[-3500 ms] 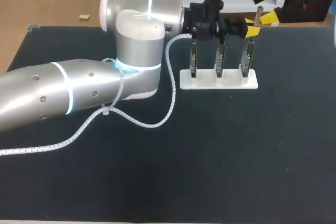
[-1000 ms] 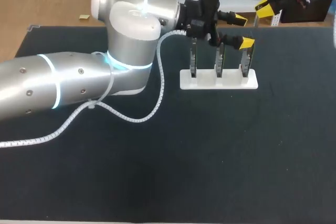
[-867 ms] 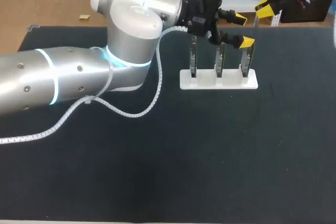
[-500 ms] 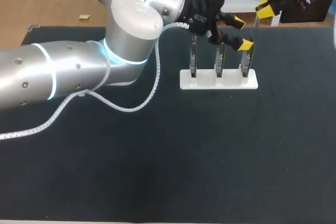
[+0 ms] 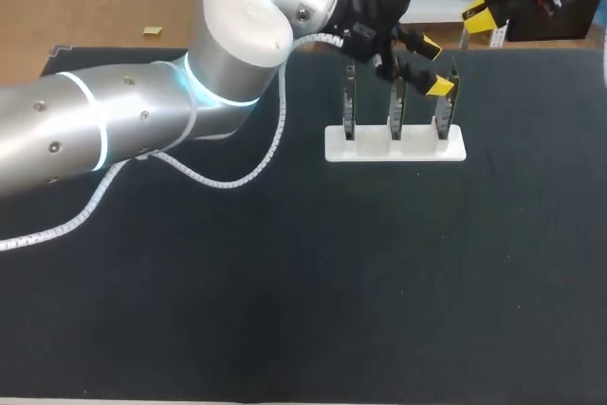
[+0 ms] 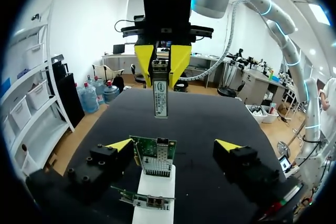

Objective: Pick up the optical module with the left hand, and insert it into the network port with the right hand.

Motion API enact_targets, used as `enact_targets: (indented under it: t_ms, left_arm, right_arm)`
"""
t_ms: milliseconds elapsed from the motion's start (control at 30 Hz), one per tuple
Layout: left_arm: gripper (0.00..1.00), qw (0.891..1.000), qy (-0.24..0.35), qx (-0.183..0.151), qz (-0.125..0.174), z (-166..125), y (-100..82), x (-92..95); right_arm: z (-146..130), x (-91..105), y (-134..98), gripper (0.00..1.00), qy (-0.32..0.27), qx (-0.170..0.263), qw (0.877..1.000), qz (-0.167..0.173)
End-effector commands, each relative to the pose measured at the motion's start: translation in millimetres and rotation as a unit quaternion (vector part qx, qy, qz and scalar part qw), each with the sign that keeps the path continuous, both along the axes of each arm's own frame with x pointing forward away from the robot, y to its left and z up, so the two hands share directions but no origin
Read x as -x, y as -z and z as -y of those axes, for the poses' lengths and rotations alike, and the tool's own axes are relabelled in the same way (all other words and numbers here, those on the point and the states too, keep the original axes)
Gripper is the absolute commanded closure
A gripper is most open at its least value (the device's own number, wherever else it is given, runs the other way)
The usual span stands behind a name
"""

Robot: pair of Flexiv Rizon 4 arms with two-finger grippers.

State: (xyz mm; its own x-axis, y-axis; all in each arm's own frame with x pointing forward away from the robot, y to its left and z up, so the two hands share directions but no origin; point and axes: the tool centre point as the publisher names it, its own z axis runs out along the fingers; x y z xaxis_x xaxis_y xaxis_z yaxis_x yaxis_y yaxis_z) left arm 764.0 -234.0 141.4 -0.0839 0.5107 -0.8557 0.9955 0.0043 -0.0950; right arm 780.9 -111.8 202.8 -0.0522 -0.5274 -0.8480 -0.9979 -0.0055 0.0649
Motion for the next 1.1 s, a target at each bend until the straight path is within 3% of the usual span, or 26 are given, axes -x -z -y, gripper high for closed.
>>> enact_targets:
  t_ms: [33, 233, 1100]
  left_arm:
    - [0.00, 1.000, 0.005, -0.005, -0.004, 3.2, 1.8, -3.2]
    - [0.00, 1.000, 0.010, -0.019, 0.003, 3.9, 3.5, -1.3]
    - [0.00, 1.000, 0.011, -0.022, 0.002, 5.4, 5.2, 1.4]
  right_arm:
    - [-0.1, 2.2, 0.1, 1.00, 0.003, 0.000, 1.000, 0.002]
    - [-0.2, 2.5, 0.0, 1.00, 0.002, 0.001, 1.000, 0.002]
    - [1.3, 4.0, 0.2, 1.00, 0.001, 0.001, 1.000, 0.002]
